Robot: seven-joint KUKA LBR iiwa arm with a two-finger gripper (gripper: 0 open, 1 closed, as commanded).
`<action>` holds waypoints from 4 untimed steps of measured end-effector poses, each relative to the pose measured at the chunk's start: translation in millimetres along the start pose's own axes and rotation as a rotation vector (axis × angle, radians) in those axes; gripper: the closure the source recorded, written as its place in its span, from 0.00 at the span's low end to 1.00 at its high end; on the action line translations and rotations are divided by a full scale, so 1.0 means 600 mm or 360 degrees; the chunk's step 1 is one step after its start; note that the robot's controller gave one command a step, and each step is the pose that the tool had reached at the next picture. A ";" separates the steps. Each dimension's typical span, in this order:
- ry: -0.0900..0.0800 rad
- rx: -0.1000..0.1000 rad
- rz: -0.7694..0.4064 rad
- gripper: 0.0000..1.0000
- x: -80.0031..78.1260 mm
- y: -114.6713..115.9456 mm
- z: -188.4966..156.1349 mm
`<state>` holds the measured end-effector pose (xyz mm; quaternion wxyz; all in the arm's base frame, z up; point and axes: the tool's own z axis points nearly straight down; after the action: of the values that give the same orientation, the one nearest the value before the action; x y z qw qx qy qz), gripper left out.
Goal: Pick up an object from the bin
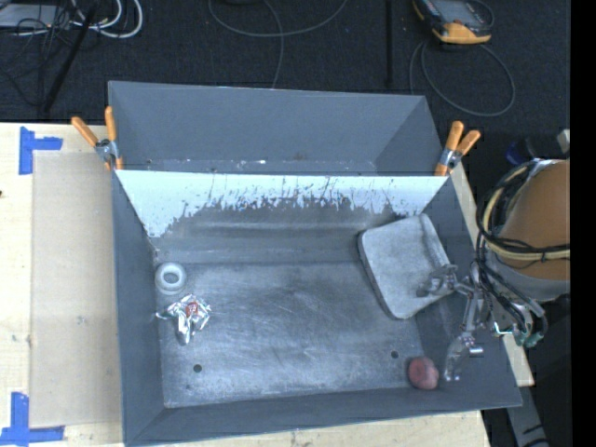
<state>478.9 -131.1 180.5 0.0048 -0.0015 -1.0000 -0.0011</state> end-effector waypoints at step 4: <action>-0.0065 -0.0016 -0.1450 0.00 -0.003 -0.003 0.168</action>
Offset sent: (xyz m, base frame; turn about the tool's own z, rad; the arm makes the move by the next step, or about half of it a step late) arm -0.0086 -0.0208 -0.1105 -0.6811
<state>479.7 -132.6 79.6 -0.0159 0.4384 -0.8986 -0.0080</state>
